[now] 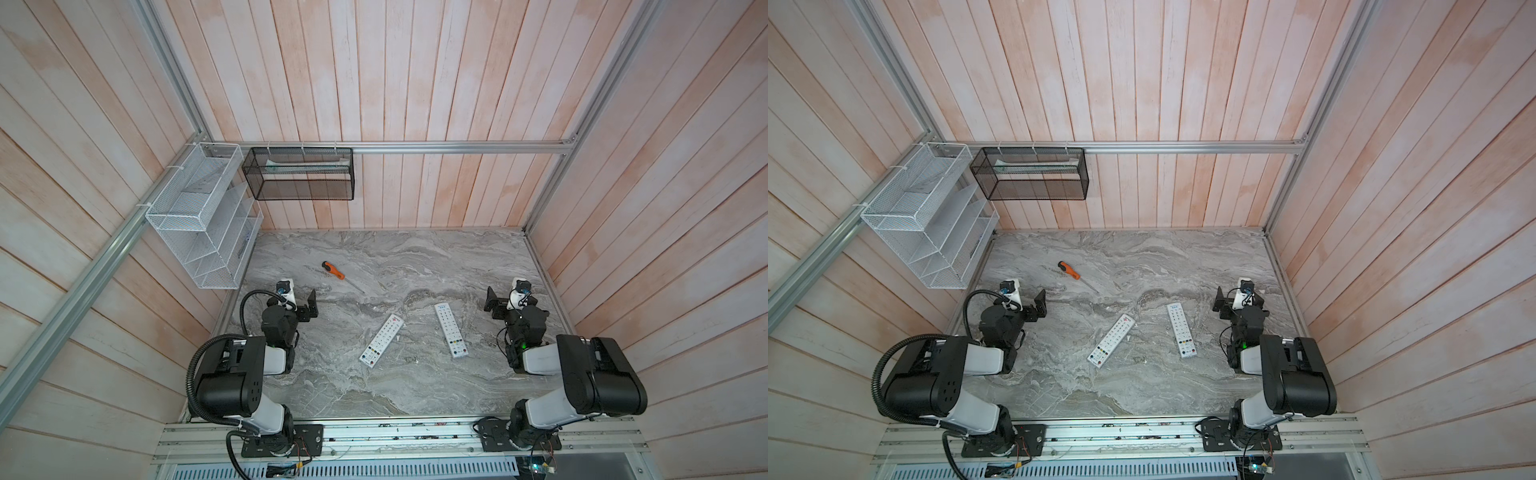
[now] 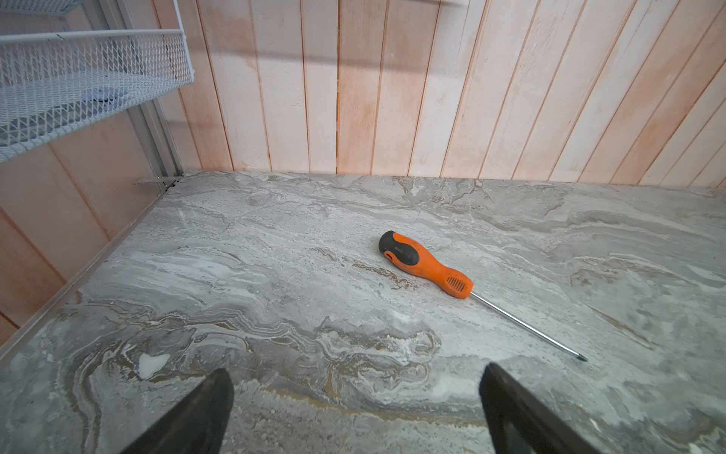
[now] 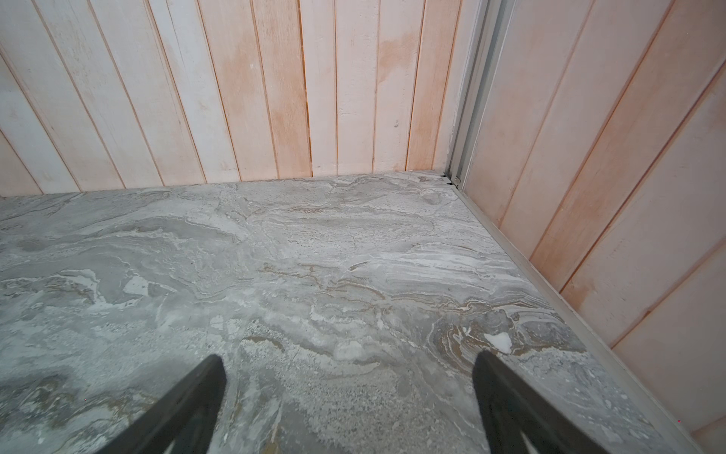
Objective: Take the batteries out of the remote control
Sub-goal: 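Raise both arms from rest and move grippers over the table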
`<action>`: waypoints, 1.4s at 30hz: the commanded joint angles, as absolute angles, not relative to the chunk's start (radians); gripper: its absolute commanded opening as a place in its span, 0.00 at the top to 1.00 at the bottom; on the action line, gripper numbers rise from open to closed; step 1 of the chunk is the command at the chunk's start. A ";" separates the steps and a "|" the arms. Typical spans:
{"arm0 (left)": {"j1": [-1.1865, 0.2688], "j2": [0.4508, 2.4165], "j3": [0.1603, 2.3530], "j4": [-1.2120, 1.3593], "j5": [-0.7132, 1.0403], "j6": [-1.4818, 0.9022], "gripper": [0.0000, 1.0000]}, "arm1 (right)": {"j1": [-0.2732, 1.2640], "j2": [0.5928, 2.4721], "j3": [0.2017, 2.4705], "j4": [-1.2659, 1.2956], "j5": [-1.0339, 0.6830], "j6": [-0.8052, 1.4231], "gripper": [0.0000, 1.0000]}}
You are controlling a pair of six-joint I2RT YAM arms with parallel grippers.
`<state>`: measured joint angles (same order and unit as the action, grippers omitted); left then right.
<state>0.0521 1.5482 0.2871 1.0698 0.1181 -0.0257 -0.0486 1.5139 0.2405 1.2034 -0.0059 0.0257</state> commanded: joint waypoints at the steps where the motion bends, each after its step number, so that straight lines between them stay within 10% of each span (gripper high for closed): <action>1: 0.050 1.541 0.296 1.091 0.104 -0.014 0.00 | -0.053 1.519 0.248 1.195 -0.021 0.030 0.02; 14: 0.045 1.486 0.308 1.023 0.100 -0.010 0.00 | -0.051 1.488 0.242 1.197 -0.002 0.033 0.02; 25: 0.043 1.234 0.479 0.524 -0.167 -0.362 0.00 | -0.054 1.249 0.464 0.616 0.196 0.334 0.02; 42: 0.042 1.351 0.965 -0.254 0.227 -0.556 0.00 | -0.043 1.188 0.814 -0.060 -0.439 0.515 0.02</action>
